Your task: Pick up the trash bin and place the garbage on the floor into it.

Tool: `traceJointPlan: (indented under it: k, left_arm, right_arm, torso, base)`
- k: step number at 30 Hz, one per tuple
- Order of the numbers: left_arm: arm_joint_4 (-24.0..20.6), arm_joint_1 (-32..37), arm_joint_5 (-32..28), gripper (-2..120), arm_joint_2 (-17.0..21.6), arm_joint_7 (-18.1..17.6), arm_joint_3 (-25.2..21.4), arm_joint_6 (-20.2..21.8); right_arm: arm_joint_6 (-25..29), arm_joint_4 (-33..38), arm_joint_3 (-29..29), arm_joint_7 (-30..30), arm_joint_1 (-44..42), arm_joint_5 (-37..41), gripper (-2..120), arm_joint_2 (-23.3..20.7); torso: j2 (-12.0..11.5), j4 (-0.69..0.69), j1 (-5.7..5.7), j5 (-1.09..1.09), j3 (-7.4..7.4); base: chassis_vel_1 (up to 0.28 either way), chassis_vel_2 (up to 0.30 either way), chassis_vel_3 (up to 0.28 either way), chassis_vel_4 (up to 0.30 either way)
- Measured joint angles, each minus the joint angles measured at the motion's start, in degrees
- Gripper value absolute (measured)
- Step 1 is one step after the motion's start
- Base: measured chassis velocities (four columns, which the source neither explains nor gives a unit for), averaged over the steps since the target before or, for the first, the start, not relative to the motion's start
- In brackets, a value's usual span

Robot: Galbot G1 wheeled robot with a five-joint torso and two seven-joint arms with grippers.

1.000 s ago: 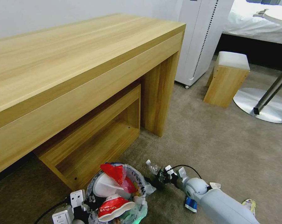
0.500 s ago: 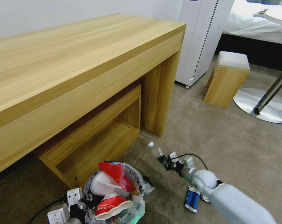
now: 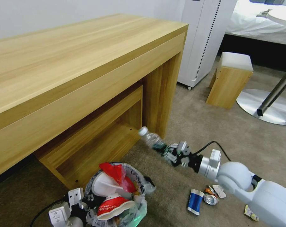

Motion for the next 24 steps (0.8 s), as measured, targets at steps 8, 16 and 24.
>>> traceJointPlan:
  k: [8, 16, 24]
  left_arm:
    - [0.6, -0.6, 0.0, 0, -0.2, 0.0, 0.6, 0.7]
    - [0.9, -1.2, 0.6, 0, -0.9, 0.0, 0.7, 0.7]
    - [0.7, -1.2, 1.2, 0, -1.1, 0.0, 0.7, 0.7]
  right_arm:
    - [-0.2, -1.3, -14.7, 1.5, 9.3, 0.8, 14, 4.0]
    - [-2.4, -4.4, -26.9, 4.8, 17.8, 4.1, 14, 11.2]
    - [-3.3, -7.1, -32.0, 7.4, 16.7, 4.7, 14, 13.7]
  torso:
    - [0.0, 0.0, 0.0, -0.01, 0.0]
    - [0.0, 0.01, 0.0, 0.0, 0.0]
    - [0.0, 0.0, 0.0, 0.0, 0.0]
  base:
    - [0.0, 0.0, 0.0, 0.0]
    - [0.0, 0.0, 0.0, 0.0]
    - [0.0, 0.0, 0.0, 0.0]
